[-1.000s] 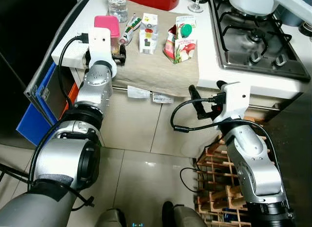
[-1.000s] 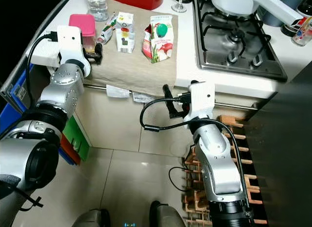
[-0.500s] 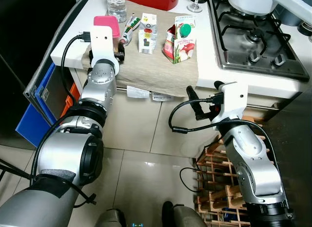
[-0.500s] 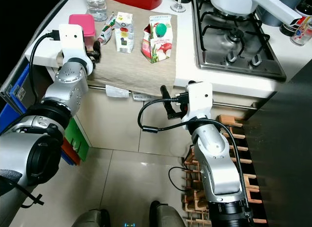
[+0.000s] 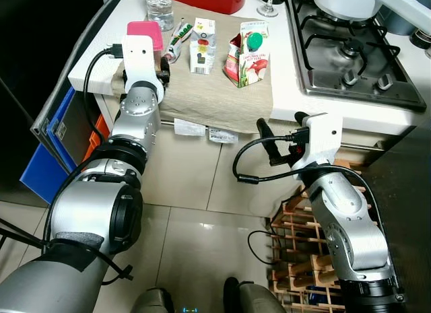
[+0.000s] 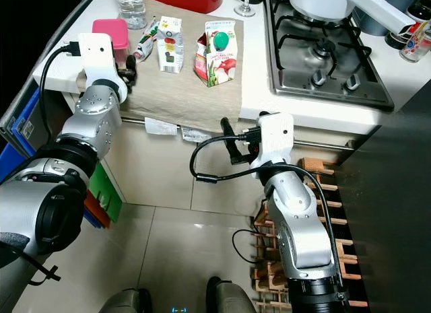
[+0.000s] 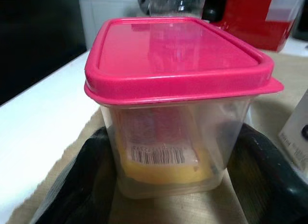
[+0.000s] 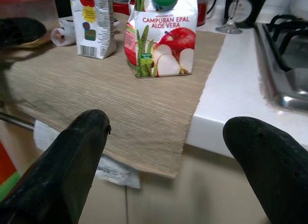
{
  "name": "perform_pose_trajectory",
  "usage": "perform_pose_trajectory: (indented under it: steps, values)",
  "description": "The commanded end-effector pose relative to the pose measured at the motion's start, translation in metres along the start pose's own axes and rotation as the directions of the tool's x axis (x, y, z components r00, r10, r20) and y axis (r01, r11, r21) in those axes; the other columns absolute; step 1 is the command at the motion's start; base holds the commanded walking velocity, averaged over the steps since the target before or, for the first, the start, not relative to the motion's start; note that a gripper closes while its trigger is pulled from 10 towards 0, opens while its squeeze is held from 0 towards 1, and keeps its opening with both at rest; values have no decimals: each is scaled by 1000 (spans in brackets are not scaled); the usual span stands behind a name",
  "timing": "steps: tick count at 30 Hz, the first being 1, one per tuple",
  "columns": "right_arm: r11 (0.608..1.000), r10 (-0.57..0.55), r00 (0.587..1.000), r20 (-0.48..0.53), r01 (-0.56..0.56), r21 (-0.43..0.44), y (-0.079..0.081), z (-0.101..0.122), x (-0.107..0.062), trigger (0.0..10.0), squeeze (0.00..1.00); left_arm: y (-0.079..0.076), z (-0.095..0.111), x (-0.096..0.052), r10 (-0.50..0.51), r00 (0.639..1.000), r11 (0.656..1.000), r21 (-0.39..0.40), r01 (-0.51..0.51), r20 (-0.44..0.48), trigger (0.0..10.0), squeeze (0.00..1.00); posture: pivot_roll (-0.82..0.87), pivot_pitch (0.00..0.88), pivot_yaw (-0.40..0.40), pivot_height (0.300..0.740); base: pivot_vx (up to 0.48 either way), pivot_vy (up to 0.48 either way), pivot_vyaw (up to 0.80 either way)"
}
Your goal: Restocking fridge
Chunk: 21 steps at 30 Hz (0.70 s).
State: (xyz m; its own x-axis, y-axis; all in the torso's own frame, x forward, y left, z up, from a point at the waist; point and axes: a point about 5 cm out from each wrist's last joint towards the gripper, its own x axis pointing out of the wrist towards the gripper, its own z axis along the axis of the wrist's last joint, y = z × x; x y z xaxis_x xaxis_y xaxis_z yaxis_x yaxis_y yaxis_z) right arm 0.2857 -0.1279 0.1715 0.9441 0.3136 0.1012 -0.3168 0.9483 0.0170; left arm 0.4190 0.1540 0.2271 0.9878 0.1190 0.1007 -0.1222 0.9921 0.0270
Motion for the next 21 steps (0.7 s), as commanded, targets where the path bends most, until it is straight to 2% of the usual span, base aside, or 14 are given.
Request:
perform_pose_trajectory:
  steps: [1, 7, 9, 12, 13, 16, 18, 19, 21]
  values:
    - [1000, 7, 999, 40, -8, 7, -3, 10, 1, 10000, 0, -5, 23, 3, -23, 996, 999, -20, 24, 84, 0, 0, -173, 107, -61, 740, 0, 0, 0]
    - [1000, -7, 995, 104, 8, -9, -8, 21, 12, 10000, 0, -1, 33, -1, -47, 983, 996, -64, 59, 176, 0, 0, -128, 37, -42, 740, 0, 0, 0]
    - [1000, -21, 991, 128, 23, -15, -11, 24, 16, 10000, 0, -2, 36, -8, -86, 969, 994, -41, 98, 231, 0, 0, -110, 10, -37, 740, 0, 0, 0]
    - [999, -27, 989, 148, 29, -13, -12, 25, 20, 10000, 0, -3, 33, -20, -145, 952, 987, -27, 158, 269, 0, 0, -76, 0, -27, 740, 0, 0, 0]
    - [999, -27, 989, 148, 29, -13, -12, 25, 20, 10000, 0, -3, 33, -20, -145, 952, 987, -27, 158, 269, 0, 0, -76, 0, -27, 740, 0, 0, 0]
    - [999, -31, 987, 159, 33, -8, -12, 21, 23, 10000, 0, 1, 24, -42, -197, 935, 978, -15, 210, 294, 0, 0, -45, 0, -12, 740, 0, 0, 0]
    - [999, -31, 987, 160, 33, -8, -12, 20, 23, 10000, 0, 4, 20, -47, -202, 934, 977, -6, 213, 294, 0, 0, -40, 0, -10, 740, 0, 0, 0]
    - [999, -37, 986, 163, 39, -9, -13, 18, 22, 10000, 0, 8, 11, -59, -206, 939, 975, -21, 220, 275, 0, 0, -32, 0, -10, 740, 0, 0, 0]
    - [999, -40, 986, 164, 42, -10, -13, 17, 22, 10000, 0, 10, 7, -64, -208, 941, 974, -29, 223, 266, 0, 0, -32, 0, -10, 740, 0, 0, 0]
